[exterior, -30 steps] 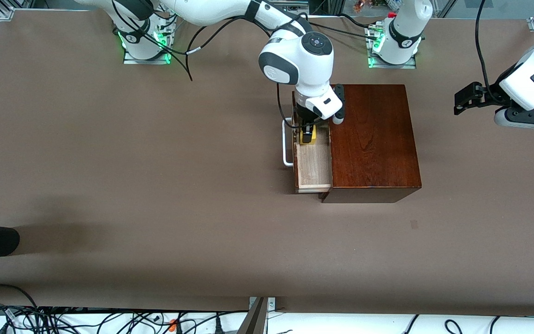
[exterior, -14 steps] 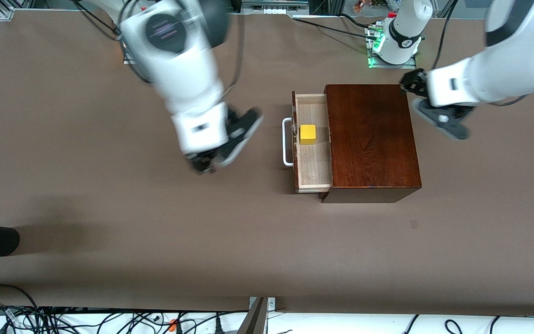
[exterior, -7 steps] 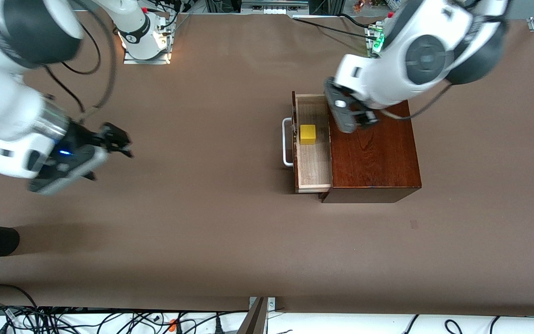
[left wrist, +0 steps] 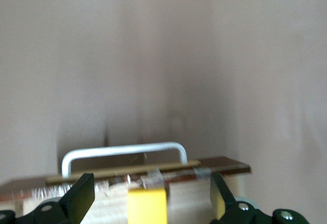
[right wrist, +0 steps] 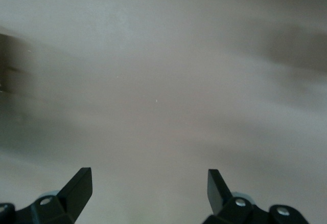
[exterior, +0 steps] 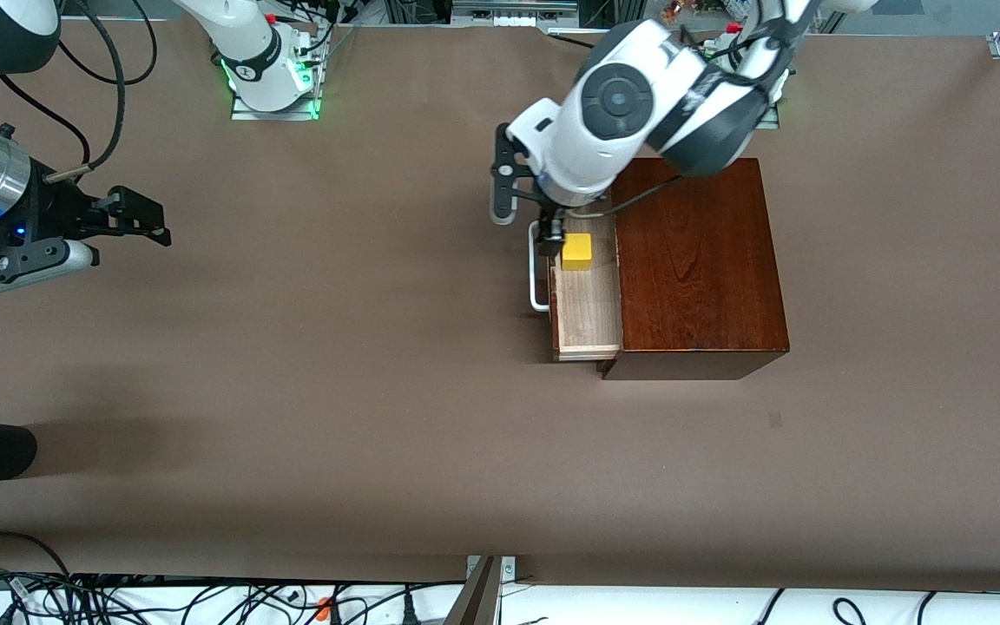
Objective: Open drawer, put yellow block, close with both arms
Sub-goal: 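Push the drawer shut with the left gripper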
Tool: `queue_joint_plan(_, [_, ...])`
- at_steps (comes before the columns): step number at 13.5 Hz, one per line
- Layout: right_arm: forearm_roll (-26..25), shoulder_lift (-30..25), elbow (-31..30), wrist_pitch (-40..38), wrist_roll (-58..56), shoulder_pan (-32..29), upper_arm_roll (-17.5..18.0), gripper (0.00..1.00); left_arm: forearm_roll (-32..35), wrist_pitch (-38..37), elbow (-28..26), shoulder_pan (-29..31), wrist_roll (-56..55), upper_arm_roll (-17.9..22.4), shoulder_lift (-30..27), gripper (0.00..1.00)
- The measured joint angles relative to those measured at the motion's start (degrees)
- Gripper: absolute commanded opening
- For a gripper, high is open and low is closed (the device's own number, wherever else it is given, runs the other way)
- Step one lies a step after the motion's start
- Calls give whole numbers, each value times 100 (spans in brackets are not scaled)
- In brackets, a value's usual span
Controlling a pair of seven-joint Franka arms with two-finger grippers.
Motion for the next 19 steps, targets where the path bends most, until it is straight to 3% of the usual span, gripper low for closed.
queue_joint_plan(4, [-89,-14,-67,10,64,5,-2,100,164,661,-7,-326,23,3,495,100])
queue_joint_plan(10, [-131,-72,-63,61,73,4,-127,100,561,1127,-26,-325,66,42,1040,100])
queue_joint_plan(19, [-131,-71,-63,255,72,14,-270,100,1074,1296,-83,-357,73,12,1247,100])
